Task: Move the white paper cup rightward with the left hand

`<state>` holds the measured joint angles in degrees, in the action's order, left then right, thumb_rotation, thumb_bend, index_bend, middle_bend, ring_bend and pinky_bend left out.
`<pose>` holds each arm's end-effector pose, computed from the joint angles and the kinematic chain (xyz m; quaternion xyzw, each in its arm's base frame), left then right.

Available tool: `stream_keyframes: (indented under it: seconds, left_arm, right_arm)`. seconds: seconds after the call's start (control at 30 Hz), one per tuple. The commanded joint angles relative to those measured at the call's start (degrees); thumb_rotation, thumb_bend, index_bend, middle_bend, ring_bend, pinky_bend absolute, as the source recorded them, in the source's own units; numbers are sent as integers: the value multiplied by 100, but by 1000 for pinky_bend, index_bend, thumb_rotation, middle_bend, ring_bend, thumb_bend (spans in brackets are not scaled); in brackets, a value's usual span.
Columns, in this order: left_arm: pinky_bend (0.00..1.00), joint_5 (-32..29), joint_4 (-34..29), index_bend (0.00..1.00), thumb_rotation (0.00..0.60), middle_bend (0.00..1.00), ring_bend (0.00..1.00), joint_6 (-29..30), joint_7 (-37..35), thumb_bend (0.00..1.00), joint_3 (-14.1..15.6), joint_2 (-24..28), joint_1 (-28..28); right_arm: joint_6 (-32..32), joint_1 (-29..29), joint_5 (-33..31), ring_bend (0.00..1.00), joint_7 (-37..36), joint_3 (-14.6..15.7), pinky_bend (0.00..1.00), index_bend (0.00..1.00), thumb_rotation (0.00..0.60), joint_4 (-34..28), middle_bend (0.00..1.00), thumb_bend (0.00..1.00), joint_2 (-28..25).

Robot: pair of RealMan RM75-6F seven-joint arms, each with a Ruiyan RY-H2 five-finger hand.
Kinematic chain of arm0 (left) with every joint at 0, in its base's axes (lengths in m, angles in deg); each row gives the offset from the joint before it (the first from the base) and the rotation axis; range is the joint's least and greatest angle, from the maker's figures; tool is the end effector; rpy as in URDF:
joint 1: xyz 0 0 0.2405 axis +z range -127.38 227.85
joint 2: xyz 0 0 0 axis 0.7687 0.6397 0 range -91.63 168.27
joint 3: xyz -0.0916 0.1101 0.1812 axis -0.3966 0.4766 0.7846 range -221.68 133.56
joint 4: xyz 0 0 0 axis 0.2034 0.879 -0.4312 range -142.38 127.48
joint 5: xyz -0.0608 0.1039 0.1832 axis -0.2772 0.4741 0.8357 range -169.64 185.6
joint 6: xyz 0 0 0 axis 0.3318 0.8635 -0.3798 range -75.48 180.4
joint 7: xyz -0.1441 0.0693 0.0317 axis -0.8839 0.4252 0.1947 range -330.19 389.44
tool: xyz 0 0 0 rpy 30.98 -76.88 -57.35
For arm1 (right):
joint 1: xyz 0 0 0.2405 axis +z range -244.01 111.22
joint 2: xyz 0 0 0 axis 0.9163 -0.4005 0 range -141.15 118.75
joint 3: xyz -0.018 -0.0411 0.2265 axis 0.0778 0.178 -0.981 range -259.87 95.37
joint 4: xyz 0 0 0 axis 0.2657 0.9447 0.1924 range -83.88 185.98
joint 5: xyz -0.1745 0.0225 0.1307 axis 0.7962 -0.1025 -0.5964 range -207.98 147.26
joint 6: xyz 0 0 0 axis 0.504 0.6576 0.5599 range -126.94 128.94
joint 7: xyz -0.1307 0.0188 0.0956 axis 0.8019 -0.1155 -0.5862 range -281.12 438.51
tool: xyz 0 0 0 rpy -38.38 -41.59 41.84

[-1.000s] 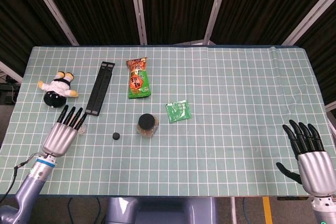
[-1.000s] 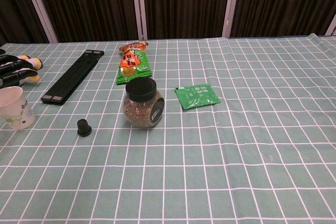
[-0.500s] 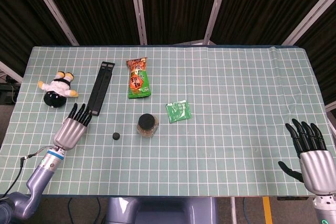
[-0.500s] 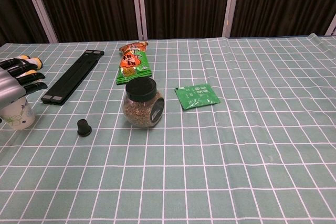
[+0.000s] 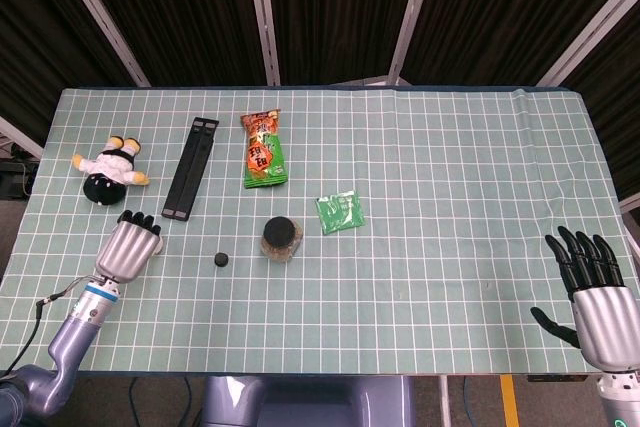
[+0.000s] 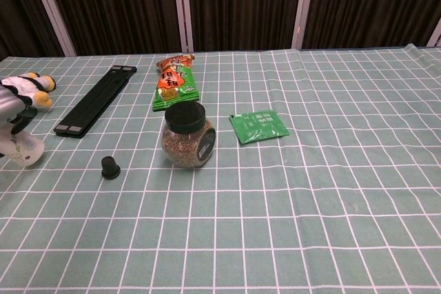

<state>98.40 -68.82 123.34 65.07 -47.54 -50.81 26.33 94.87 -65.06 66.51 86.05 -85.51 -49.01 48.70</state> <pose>-0.2646 0.3013 0.0159 -0.7818 -0.0643 -0.2068 0.5847 -0.2440 -0.1783 0.1623 0.6136 -0.2964 0.4358 0.5880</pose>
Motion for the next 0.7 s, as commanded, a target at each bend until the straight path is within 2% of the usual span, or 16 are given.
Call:
stream_keyframes:
  seconds: [0.03, 0.13, 0.2, 0.3, 0.37, 0.4, 0.43, 0.57, 0.7]
  left_arm:
    - [476, -504, -903, 610, 600, 457, 430, 35, -1231, 66, -315, 373, 103]
    - [476, -990, -1611, 608, 600, 454, 429, -221, -2221, 65, -521, 638, 171]
    - [476, -1487, -2244, 607, 600, 453, 428, -665, -3174, 65, -692, 977, 194]
    - [476, -1935, -2635, 605, 600, 452, 426, -1326, -4118, 64, -788, 1355, 151]
    - [476, -2074, -2644, 601, 600, 450, 424, -1681, -4499, 64, -777, 1489, 104]
    - [476, -2301, -2528, 597, 600, 449, 423, -2243, -4962, 63, -711, 1556, 42]
    - [476, -2326, -2438, 594, 600, 449, 423, -2535, -5240, 63, -701, 1595, -23]
    - [476, -2211, -2145, 583, 600, 445, 421, -3117, -5995, 66, -649, 1591, -140]
    - [476, -1926, -1768, 582, 600, 444, 420, -3262, -6597, 65, -608, 1415, -186]
  right_arm:
    - [7, -4, 7, 0, 2, 5, 0, 0, 600, -5, 0, 0, -1]
    - [6, -4, 21, 0, 3, 12, 0, 0, 600, -14, 0, 0, -2]
    - [5, -4, 34, 0, 9, 19, 0, 0, 600, -19, 0, 0, -4]
    - [13, -7, 45, 0, 13, 23, 0, 0, 600, -25, 0, 0, -5]
    - [11, -4, 41, 0, 15, 20, 0, 0, 600, -23, 0, 0, -4]
    - [0, -1, 38, 0, 25, 23, 0, 0, 600, -21, 0, 0, 0]
    - [-8, 1, 36, 0, 35, 24, 0, 0, 600, -22, 0, 0, 4]
    - [-31, 8, 19, 0, 61, 24, 0, 0, 600, -23, 0, 0, 16]
    - [-49, 15, -22, 0, 85, 9, 0, 0, 600, -16, 0, 0, 28]
